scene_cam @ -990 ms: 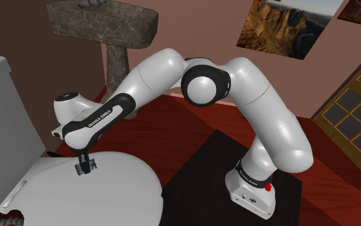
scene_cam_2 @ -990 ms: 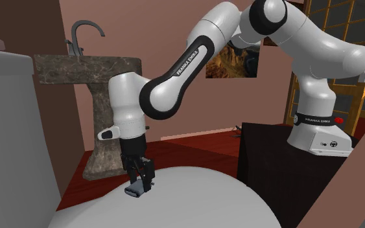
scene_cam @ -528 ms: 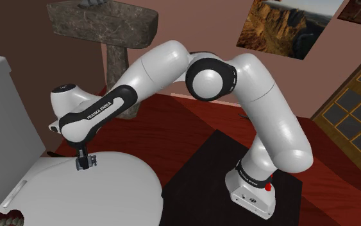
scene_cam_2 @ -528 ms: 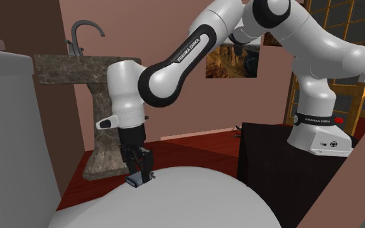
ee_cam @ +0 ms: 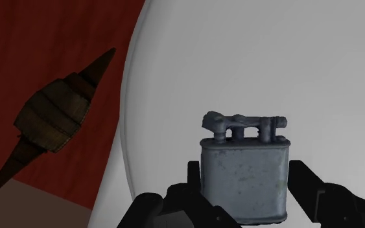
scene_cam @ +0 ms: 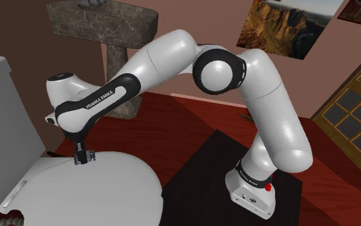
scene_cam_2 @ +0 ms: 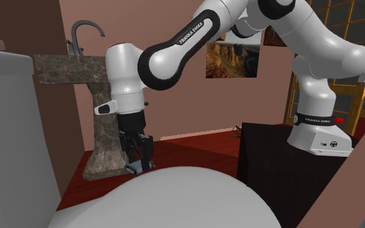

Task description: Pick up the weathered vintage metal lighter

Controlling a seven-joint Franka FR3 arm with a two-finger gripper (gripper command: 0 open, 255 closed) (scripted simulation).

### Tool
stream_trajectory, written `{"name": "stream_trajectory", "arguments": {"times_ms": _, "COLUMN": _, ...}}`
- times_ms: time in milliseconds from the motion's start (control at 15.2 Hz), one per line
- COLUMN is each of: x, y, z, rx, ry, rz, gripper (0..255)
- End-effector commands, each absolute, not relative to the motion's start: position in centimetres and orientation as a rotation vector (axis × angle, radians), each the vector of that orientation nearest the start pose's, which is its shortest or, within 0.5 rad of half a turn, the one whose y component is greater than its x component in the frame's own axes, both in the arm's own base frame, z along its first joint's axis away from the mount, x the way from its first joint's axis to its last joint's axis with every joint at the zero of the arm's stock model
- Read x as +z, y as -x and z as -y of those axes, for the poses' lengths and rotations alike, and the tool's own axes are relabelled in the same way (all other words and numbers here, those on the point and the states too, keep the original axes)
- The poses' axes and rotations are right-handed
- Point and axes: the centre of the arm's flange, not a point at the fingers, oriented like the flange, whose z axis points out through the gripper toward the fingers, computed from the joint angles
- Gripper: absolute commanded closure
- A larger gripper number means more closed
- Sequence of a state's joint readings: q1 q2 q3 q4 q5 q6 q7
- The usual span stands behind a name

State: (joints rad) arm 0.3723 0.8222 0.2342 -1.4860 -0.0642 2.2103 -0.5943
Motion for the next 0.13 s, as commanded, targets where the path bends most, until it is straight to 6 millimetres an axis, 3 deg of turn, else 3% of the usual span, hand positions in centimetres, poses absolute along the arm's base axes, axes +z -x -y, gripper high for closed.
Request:
{"name": "stream_trajectory", "arguments": {"times_ms": 0, "x": 19.38, "y": -59.81, "z": -37.93, "rx": 0.116, "ry": 2.510, "rz": 1.672, "gripper": 255}}
{"name": "stream_trajectory", "arguments": {"times_ms": 66, "x": 19.38, "y": -59.81, "z": -37.93, "rx": 0.116, "ry": 2.510, "rz": 1.672, "gripper": 255}}
